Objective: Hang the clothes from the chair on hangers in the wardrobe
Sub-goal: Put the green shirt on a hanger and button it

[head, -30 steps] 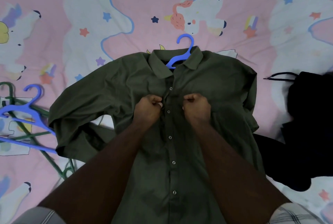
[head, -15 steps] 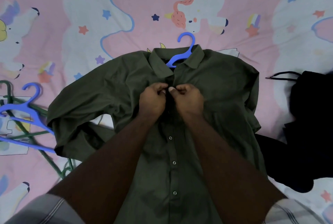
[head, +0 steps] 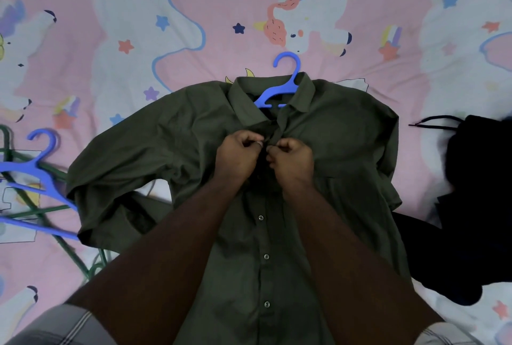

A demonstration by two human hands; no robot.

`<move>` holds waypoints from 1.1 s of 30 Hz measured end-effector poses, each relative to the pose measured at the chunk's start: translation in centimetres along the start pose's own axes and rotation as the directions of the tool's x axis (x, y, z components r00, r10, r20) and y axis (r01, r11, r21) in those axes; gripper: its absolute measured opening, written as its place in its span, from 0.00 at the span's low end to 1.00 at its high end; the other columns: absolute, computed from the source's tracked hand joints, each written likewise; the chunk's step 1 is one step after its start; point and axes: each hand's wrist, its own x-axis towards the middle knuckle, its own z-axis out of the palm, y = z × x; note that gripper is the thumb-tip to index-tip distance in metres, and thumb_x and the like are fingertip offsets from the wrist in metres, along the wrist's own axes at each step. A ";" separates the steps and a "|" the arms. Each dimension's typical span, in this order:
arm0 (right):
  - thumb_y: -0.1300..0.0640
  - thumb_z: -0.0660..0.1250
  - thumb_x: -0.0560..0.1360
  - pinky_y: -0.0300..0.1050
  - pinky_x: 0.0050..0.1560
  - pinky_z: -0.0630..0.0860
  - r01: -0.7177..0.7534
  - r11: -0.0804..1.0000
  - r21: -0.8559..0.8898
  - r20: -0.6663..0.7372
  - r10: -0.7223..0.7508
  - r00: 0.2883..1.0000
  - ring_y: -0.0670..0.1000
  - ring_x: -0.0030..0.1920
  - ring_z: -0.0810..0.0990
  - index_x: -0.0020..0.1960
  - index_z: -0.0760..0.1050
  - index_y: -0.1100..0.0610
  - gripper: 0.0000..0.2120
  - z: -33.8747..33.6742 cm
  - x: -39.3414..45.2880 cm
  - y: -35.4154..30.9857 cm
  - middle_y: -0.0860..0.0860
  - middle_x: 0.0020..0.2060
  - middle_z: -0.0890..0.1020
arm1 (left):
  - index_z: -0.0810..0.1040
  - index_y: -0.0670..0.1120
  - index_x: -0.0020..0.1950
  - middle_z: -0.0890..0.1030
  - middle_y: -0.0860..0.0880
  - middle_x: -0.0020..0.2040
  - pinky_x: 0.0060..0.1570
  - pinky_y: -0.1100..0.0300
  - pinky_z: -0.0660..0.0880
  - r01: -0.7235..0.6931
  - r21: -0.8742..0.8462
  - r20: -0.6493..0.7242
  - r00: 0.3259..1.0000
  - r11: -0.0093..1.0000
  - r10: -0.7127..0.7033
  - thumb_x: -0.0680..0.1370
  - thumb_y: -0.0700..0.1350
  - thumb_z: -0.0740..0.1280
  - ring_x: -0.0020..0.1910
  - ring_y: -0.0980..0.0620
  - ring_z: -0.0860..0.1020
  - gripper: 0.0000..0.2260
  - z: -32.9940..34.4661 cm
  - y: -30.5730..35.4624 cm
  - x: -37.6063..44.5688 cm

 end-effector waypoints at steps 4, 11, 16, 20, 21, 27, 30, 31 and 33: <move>0.68 0.67 0.73 0.44 0.34 0.73 -0.057 0.975 0.215 0.067 0.044 0.997 0.49 0.33 0.75 0.34 0.77 0.55 0.12 -0.7 -0.7 -0.3 0.52 0.29 0.78 | 0.83 0.53 0.43 0.86 0.46 0.41 0.47 0.50 0.81 0.055 -0.080 0.017 0.998 0.995 -0.054 0.77 0.41 0.70 0.36 0.53 0.80 0.07 -0.2 0.2 -0.8; 0.65 0.68 0.75 0.41 0.33 0.74 -0.051 0.962 0.269 0.069 0.034 0.997 0.48 0.34 0.77 0.37 0.77 0.56 0.09 -1.4 -1.3 -0.2 0.52 0.31 0.79 | 0.83 0.53 0.43 0.86 0.48 0.40 0.46 0.52 0.81 0.036 -0.118 0.018 0.999 0.992 -0.034 0.76 0.42 0.71 0.36 0.55 0.80 0.06 -0.3 0.1 -1.7; 0.56 0.71 0.73 0.43 0.35 0.75 0.138 0.989 -0.055 0.011 -0.137 0.990 0.46 0.30 0.77 0.34 0.76 0.54 0.10 -1.3 -1.1 0.0 0.49 0.28 0.80 | 0.83 0.54 0.41 0.85 0.53 0.39 0.46 0.53 0.80 0.014 -0.127 0.010 1.000 0.992 -0.013 0.73 0.45 0.72 0.37 0.55 0.80 0.03 -0.3 0.5 -1.6; 0.56 0.70 0.74 0.36 0.29 0.66 0.214 0.952 -0.220 0.016 -0.216 0.976 0.43 0.27 0.69 0.34 0.74 0.59 0.12 -1.6 -1.4 -0.4 0.49 0.27 0.76 | 0.83 0.54 0.40 0.85 0.54 0.40 0.49 0.53 0.81 -0.018 -0.063 0.002 1.000 0.998 0.018 0.74 0.43 0.72 0.42 0.55 0.83 0.06 -0.1 0.8 -1.5; 0.55 0.70 0.74 0.40 0.31 0.68 0.221 0.950 -0.222 0.014 -0.224 0.975 0.44 0.28 0.70 0.35 0.74 0.60 0.11 -1.6 -1.4 -0.5 0.50 0.28 0.77 | 0.83 0.54 0.41 0.85 0.55 0.41 0.50 0.53 0.81 -0.030 -0.044 0.002 1.000 0.999 0.030 0.75 0.42 0.72 0.43 0.56 0.83 0.06 -0.1 0.8 -1.4; 0.57 0.68 0.74 0.38 0.39 0.70 0.258 0.934 -0.248 0.043 -0.256 0.966 0.43 0.38 0.79 0.49 0.85 0.54 0.08 -2.1 -2.3 -0.9 0.46 0.38 0.84 | 0.84 0.53 0.43 0.85 0.55 0.42 0.53 0.52 0.81 -0.046 -0.022 -0.007 0.999 0.999 0.046 0.76 0.42 0.72 0.45 0.56 0.83 0.06 -0.5 0.9 -1.4; 0.57 0.68 0.76 0.36 0.41 0.71 0.324 0.888 -0.327 0.042 -0.329 0.943 0.44 0.41 0.80 0.50 0.85 0.55 0.08 -2.4 -2.2 -1.2 0.47 0.42 0.86 | 0.85 0.52 0.44 0.86 0.55 0.42 0.54 0.52 0.81 -0.013 -0.074 0.047 0.999 0.997 0.017 0.76 0.44 0.72 0.45 0.56 0.83 0.04 -0.7 1.0 -1.4; 0.56 0.68 0.76 0.38 0.41 0.72 0.338 0.878 -0.339 0.042 -0.344 0.938 0.45 0.40 0.81 0.48 0.85 0.55 0.07 -2.5 -2.1 -1.3 0.48 0.41 0.86 | 0.86 0.52 0.44 0.85 0.55 0.40 0.52 0.53 0.81 0.000 -0.087 0.073 0.997 0.996 0.006 0.77 0.47 0.72 0.43 0.56 0.83 0.04 -0.8 1.0 -1.4; 0.54 0.69 0.76 0.39 0.40 0.73 0.340 0.874 -0.348 0.045 -0.347 0.937 0.45 0.39 0.81 0.47 0.85 0.55 0.08 -2.5 -1.8 -1.4 0.48 0.40 0.86 | 0.87 0.51 0.46 0.86 0.55 0.39 0.49 0.53 0.81 0.016 -0.086 0.119 0.993 0.996 -0.006 0.76 0.50 0.72 0.41 0.55 0.83 0.05 -0.9 1.1 -1.5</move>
